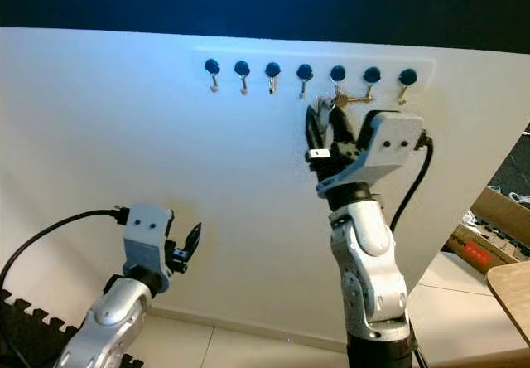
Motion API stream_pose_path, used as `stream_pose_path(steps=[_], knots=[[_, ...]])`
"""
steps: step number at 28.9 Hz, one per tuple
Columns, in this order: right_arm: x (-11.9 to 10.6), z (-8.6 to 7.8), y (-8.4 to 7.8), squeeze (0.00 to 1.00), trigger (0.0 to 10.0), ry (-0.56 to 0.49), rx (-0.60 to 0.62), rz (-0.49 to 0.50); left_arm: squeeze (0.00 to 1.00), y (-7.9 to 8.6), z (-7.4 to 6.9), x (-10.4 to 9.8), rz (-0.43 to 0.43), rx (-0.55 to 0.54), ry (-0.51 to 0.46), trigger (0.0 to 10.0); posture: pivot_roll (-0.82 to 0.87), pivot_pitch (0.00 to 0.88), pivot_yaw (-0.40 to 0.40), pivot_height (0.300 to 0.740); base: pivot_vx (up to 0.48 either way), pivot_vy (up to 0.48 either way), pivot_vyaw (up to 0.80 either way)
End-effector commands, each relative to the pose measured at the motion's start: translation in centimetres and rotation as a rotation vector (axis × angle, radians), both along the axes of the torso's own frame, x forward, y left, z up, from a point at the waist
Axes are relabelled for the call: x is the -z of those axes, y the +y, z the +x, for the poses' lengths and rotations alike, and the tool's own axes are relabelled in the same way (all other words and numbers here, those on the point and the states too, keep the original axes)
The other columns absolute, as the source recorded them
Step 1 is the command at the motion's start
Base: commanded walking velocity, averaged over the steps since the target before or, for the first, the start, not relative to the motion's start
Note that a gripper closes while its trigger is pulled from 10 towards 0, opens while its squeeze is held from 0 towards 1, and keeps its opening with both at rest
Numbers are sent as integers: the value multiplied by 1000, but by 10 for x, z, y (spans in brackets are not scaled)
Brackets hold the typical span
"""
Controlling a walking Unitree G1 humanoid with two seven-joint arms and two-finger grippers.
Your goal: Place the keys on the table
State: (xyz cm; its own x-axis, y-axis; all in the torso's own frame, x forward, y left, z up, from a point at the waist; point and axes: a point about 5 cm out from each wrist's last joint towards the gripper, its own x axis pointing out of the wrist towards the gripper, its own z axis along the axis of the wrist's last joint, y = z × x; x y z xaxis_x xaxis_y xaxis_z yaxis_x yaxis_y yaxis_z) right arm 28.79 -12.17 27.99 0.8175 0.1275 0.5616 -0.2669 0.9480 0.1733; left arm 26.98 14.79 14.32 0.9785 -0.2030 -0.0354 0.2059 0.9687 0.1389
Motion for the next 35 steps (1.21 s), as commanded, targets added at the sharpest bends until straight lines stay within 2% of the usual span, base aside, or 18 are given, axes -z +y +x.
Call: stream_pose_path(steps=[1,4,5,6,7,9,10,17,18,20,21,23,24,25,27,35], knots=[[-2,-1,-2,0,10000,-15,4,29,0,-1,-3,2,3,4,15,10000,146,135,25,740,0,0,0],[-2,-1,-2,0,10000,-15,4,29,0,-1,-3,2,3,4,15,10000,146,135,25,740,0,0,0],[-9,-3,-4,0,10000,-47,-3,55,0,-1,-3,2,5,5,16,10000,146,134,29,740,0,0,0],[-9,-3,-4,0,10000,-47,-3,55,0,-1,-3,2,5,5,16,10000,146,134,29,740,0,0,0],[-19,-5,-4,0,10000,-92,-31,59,0,-1,-3,3,8,5,19,10000,146,132,31,740,0,0,0],[-19,-5,-4,0,10000,-92,-31,59,0,-1,-3,3,8,5,19,10000,146,132,31,740,0,0,0],[-27,-7,-2,0,10000,-130,-68,47,0,-1,-2,3,9,6,21,10000,148,130,31,740,0,0,0],[-31,-7,1,0,10000,-148,-104,33,0,-1,-2,4,9,5,23,10000,149,129,29,740,0,0,0],[-27,-3,3,0,10000,-111,-127,53,0,-1,-2,4,9,3,24,10000,154,126,27,740,0,0,0],[-27,-3,3,0,10000,-111,-127,53,0,-1,-2,4,9,3,24,10000,154,126,27,740,0,0,0],[-16,1,6,0,10000,-57,-135,68,0,0,-3,4,10,0,24,10000,154,126,27,740,0,0,0],[-16,1,6,0,10000,-57,-135,68,0,0,-3,4,10,0,24,10000,154,126,27,740,0,0,0],[-5,1,9,0,10000,-20,-127,64,0,0,-3,4,11,-3,25,10000,154,126,27,740,0,0,0],[-5,1,9,0,10000,-20,-127,64,0,0,-3,4,11,-3,25,10000,154,126,27,740,0,0,0],[10,-10,7,0,10000,-21,-23,-49,0,2,-4,6,13,-7,30,10000,149,131,25,740,0,0,0],[23,-11,5,0,10000,18,11,-71,0,-1,-2,6,11,6,36,10000,141,130,35,740,0,0,0]])
